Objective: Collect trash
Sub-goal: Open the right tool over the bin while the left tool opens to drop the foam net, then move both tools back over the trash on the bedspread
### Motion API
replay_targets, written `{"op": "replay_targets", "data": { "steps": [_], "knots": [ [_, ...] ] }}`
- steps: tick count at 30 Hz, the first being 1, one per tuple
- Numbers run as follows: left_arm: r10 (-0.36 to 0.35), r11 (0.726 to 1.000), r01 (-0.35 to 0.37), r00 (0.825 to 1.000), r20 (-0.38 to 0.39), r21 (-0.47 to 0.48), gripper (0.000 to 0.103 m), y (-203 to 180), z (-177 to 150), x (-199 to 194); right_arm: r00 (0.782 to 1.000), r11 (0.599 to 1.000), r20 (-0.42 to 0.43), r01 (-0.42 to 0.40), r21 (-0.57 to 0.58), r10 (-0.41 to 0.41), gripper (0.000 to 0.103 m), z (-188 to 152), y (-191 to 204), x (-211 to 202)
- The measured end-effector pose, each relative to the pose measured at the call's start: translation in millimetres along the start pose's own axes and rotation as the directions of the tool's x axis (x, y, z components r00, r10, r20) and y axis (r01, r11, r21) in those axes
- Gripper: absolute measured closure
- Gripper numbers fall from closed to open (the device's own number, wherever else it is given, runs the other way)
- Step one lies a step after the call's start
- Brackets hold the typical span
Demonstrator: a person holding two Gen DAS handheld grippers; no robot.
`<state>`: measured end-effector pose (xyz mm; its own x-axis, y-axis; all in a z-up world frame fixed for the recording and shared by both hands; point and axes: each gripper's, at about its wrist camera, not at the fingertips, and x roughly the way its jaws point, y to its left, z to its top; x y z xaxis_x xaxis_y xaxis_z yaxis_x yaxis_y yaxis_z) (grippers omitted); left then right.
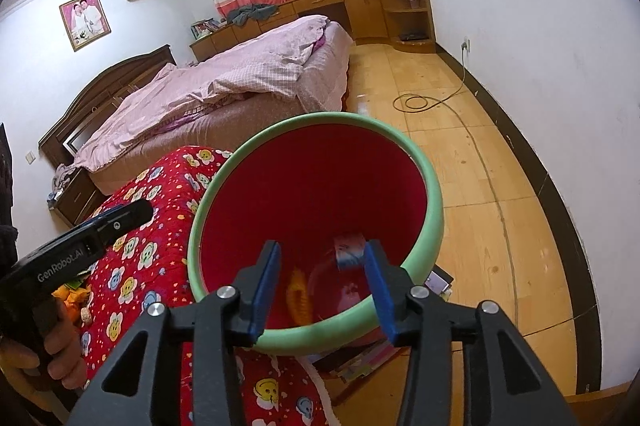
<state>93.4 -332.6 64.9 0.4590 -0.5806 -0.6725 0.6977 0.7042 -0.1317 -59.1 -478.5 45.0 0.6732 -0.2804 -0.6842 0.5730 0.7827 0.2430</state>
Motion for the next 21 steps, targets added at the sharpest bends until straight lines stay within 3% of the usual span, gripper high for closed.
{"op": "replay_targets", "data": {
  "steps": [21],
  "knots": [
    [0.112, 0.986, -0.113, 0.994, -0.015, -0.123, 0.059, 57.0, -27.0, -75.8, 0.996, 0.995, -0.036, -0.079, -0.063, 0.077, 0.043, -18.5, 47.1, -24.0]
  ]
}}
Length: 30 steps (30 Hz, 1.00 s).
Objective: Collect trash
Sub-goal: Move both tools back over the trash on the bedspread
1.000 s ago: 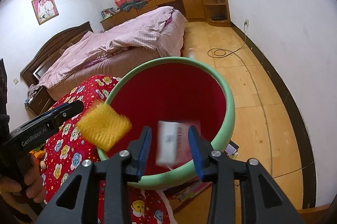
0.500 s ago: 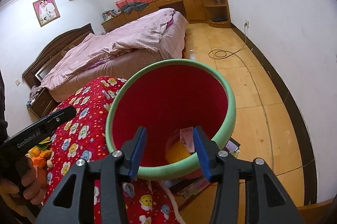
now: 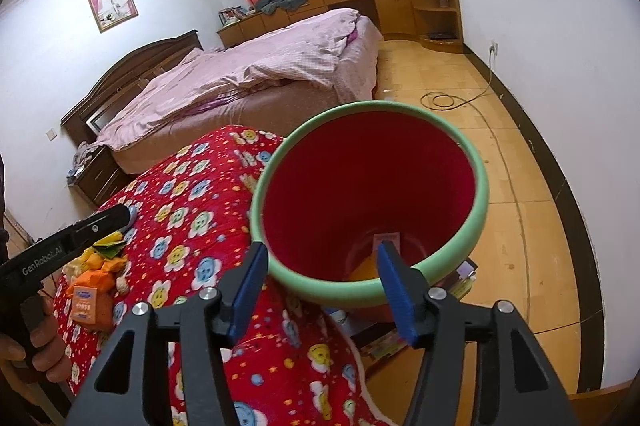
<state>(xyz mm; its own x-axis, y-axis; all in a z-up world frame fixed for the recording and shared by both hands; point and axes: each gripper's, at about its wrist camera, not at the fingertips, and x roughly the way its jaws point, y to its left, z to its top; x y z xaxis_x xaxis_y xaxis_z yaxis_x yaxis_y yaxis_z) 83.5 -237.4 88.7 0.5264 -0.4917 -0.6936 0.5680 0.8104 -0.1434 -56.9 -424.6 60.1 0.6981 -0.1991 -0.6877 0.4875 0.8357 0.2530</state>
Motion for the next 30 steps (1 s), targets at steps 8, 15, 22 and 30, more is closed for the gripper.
{"op": "replay_targets", "data": {
  "steps": [8, 15, 22, 30],
  "knots": [
    [0.09, 0.994, -0.088, 0.996, 0.028, -0.057, 0.059, 42.6, -8.8, -28.1, 0.999, 0.999, -0.03, -0.029, -0.043, 0.028, 0.04, -8.1, 26.0, -1.2],
    [0.159, 0.98, -0.155, 0.987, 0.026, -0.126, 0.058, 87.0, -19.1, -46.8, 0.997, 0.994, -0.055, -0.056, -0.096, 0.051, 0.038, -16.7, 56.2, -0.7],
    [0.238, 0.957, -0.235, 0.971, -0.003, -0.17, 0.053, 126.6, -31.9, -57.0, 0.994, 0.987, -0.076, -0.085, -0.136, 0.075, 0.037, -22.8, 85.3, 3.0],
    [0.31, 0.919, -0.309, 0.95, -0.038, -0.243, 0.049, 172.6, -43.8, -59.8, 0.989, 0.98, -0.116, -0.107, -0.169, 0.088, 0.036, -29.4, 113.2, 16.4]
  ]
}}
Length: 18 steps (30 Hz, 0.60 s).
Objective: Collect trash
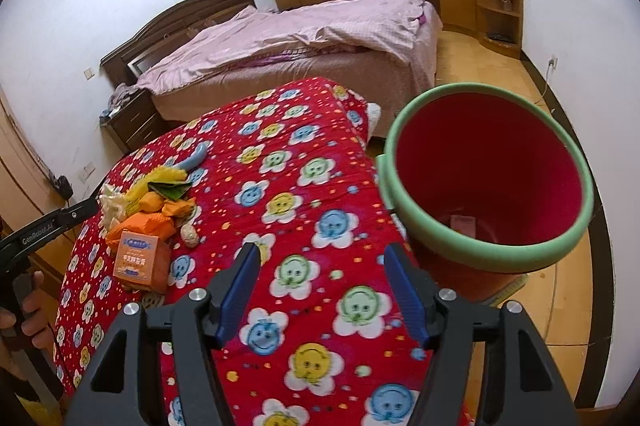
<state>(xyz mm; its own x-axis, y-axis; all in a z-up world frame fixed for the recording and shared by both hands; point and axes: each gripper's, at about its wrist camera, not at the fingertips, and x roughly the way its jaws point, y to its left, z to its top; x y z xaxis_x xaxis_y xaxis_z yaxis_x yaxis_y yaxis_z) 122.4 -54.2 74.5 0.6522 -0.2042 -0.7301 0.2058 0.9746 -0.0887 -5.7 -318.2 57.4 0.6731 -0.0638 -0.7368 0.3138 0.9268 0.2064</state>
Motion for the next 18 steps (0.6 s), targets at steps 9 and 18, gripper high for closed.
{"op": "replay_targets", "data": {
  "steps": [9, 18],
  "knots": [
    [0.028, 1.0, -0.028, 0.998, -0.054, -0.009, 0.049, 14.2, 2.8, 36.0, 0.999, 0.999, -0.042, -0.01, -0.032, 0.008, 0.035, -0.1, 22.6, 19.5],
    [0.009, 0.999, -0.014, 0.995, -0.104, -0.047, 0.049, 22.7, 4.2, 66.5, 0.998, 0.999, -0.062, -0.013, -0.037, 0.011, 0.035, 3.1, 29.4, 29.9]
  ]
}}
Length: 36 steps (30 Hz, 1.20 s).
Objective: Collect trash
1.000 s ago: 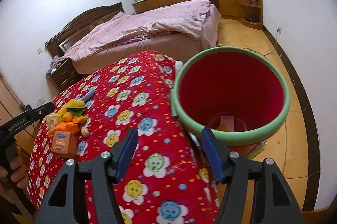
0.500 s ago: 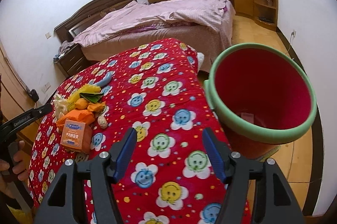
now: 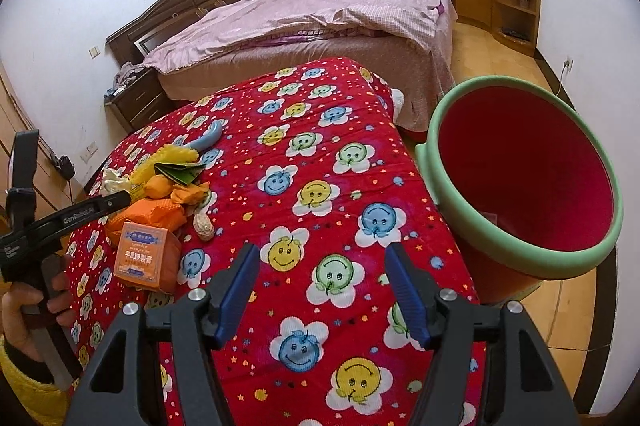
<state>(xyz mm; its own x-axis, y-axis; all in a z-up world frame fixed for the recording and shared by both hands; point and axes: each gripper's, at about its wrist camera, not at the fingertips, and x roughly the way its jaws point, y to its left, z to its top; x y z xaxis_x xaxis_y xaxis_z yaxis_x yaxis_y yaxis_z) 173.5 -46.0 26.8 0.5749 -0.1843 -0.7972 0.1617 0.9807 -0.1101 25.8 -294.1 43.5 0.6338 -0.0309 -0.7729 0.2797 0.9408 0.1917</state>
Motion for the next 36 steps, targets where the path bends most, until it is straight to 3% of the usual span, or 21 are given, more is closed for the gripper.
{"op": "replay_targets", "data": {
  "steps": [3, 4, 6, 9, 11, 13, 27, 36],
  "knots": [
    [-0.01, 1.0, 0.01, 1.0, 0.013, 0.008, 0.051, 0.6, -1.2, -0.5, 1.0, 1.0, -0.008, -0.011, 0.001, 0.011, 0.035, 1.7, 1.2, 3.0],
    [-0.017, 1.0, 0.017, 1.0, 0.018, 0.011, 0.055, 0.6, -1.6, -1.1, 1.0, 1.0, -0.009, -0.012, -0.001, 0.012, 0.035, 1.9, 1.9, 3.4],
    [-0.043, 0.999, 0.043, 0.999, 0.02, 0.014, 0.073, 1.3, -2.3, -2.3, 1.0, 1.0, -0.01, -0.015, -0.004, 0.015, 0.035, 2.4, 3.8, 4.3],
    [-0.066, 0.998, 0.065, 0.997, 0.029, 0.017, 0.085, 2.2, -3.9, -6.2, 1.0, 1.0, -0.013, -0.026, -0.008, 0.026, 0.035, 2.6, 7.4, 5.0],
    [-0.075, 0.997, 0.074, 0.996, 0.041, 0.015, 0.087, 3.7, -5.0, -10.8, 0.999, 0.999, -0.015, -0.034, -0.01, 0.034, 0.035, 2.3, 10.6, 4.3],
    [-0.091, 0.996, 0.091, 0.995, 0.051, 0.007, 0.097, 5.9, -6.2, -16.6, 0.999, 0.999, -0.013, -0.039, -0.018, 0.038, 0.035, 1.6, 14.3, 2.0],
    [-0.104, 0.993, 0.111, 0.983, 0.148, -0.035, 0.098, 31.1, -24.3, -78.6, 0.995, 0.993, -0.002, -0.1, -0.069, 0.1, 0.035, 1.3, 48.5, -8.7],
    [-0.026, 0.995, 0.041, 0.989, 0.147, -0.095, 0.098, 64.7, -52.1, -96.9, 0.982, 0.977, -0.051, -0.187, -0.107, 0.182, 0.032, 1.0, 86.4, 2.6]
  ]
}}
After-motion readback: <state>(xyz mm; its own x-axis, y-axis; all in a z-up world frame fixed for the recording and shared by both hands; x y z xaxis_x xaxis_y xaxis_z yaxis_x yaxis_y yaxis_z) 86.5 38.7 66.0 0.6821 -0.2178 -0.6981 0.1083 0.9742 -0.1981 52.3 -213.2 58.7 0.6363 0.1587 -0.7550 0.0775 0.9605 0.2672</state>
